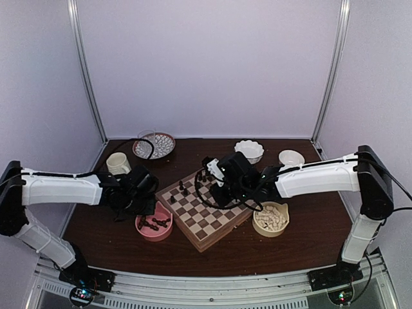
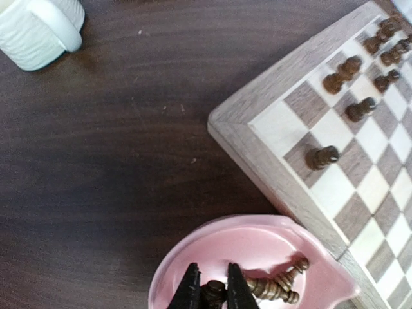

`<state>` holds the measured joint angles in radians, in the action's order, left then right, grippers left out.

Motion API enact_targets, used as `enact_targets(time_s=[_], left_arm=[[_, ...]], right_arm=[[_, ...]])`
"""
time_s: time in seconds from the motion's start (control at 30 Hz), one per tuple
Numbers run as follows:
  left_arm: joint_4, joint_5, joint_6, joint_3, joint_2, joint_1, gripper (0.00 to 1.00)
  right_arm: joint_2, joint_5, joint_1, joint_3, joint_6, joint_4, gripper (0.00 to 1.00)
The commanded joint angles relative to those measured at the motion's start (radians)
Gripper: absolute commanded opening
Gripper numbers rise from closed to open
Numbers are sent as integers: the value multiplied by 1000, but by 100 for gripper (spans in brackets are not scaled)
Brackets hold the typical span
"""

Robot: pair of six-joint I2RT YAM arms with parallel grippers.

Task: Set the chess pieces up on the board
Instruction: Pick up the chess pile from the storage box, then pass from the left arm to the right

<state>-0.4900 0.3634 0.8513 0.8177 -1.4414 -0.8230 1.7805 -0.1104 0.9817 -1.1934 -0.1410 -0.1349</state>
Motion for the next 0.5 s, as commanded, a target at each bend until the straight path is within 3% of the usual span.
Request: enact_targets(time_s=[0.0,0.23,0.47], left_arm=[[133,40,-83,-79,161,-30,8],[338,-7,-172,-216,318,-48,8],[473,-21,-189,-283,330,-48,8]], right_arm=[[-44,-21,5,21,7,24,26],[-60,18,7,37,17,44,26],[-62,97,21,55,29,80,26]])
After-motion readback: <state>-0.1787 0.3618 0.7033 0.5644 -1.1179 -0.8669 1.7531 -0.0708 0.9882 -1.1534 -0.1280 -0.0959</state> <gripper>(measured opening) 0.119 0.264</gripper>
